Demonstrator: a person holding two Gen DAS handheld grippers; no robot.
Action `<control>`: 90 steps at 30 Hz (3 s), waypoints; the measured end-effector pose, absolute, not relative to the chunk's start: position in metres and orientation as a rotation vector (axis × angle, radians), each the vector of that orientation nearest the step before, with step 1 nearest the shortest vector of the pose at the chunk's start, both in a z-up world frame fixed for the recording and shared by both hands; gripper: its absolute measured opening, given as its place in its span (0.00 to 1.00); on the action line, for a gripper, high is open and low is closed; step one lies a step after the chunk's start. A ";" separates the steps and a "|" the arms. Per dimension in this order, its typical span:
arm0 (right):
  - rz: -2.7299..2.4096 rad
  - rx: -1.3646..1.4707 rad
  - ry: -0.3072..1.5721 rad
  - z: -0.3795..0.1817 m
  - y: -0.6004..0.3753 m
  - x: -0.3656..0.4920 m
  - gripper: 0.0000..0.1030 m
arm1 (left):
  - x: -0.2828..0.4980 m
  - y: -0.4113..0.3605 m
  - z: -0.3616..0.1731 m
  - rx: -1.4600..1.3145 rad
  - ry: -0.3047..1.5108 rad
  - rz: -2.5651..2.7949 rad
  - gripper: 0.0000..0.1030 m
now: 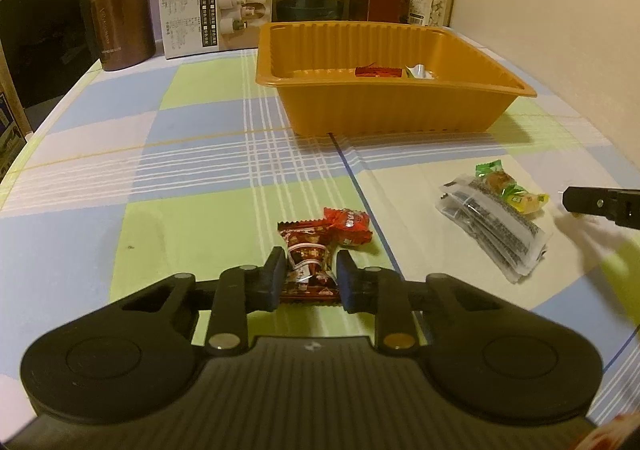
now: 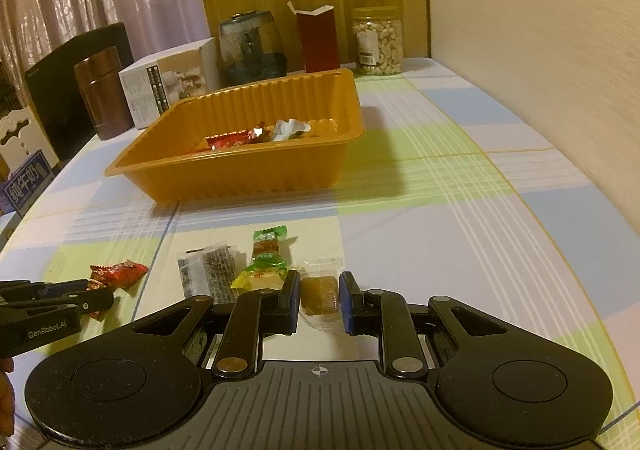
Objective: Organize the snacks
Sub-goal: 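Close the left gripper on the brown-red candy while the right grasps a small yellow candy, then carry both held candies over the orange tray, then open both grippers to drop the candies into the tray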
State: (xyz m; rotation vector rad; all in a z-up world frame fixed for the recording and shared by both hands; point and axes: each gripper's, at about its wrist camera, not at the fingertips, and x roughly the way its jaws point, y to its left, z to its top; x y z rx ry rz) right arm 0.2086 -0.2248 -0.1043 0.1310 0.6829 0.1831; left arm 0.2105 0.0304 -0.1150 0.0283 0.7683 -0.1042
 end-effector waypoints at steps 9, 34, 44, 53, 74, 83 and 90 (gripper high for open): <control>0.181 0.130 0.669 -0.100 -0.224 0.206 0.20 | 0.200 0.036 -0.107 0.010 0.761 -0.077 0.18; 0.236 0.114 0.512 -0.051 -0.214 0.211 0.20 | 0.212 0.008 -0.026 -0.015 0.589 -0.196 0.18; 0.238 0.123 0.462 -0.033 -0.215 0.240 0.20 | 0.258 0.006 -0.008 -0.005 0.543 -0.207 0.18; 0.222 0.164 0.449 -0.025 -0.220 0.287 0.20 | 0.300 0.013 -0.018 -0.036 0.566 -0.199 0.18; 0.212 0.202 0.523 -0.052 -0.212 0.355 0.20 | 0.359 0.022 -0.048 -0.053 0.612 -0.174 0.31; 0.211 0.230 0.529 -0.052 -0.214 0.357 0.20 | 0.354 0.039 -0.040 -0.088 0.589 -0.132 0.32; 0.213 0.250 0.534 -0.053 -0.216 0.359 0.20 | 0.351 0.039 -0.039 -0.085 0.586 -0.133 0.32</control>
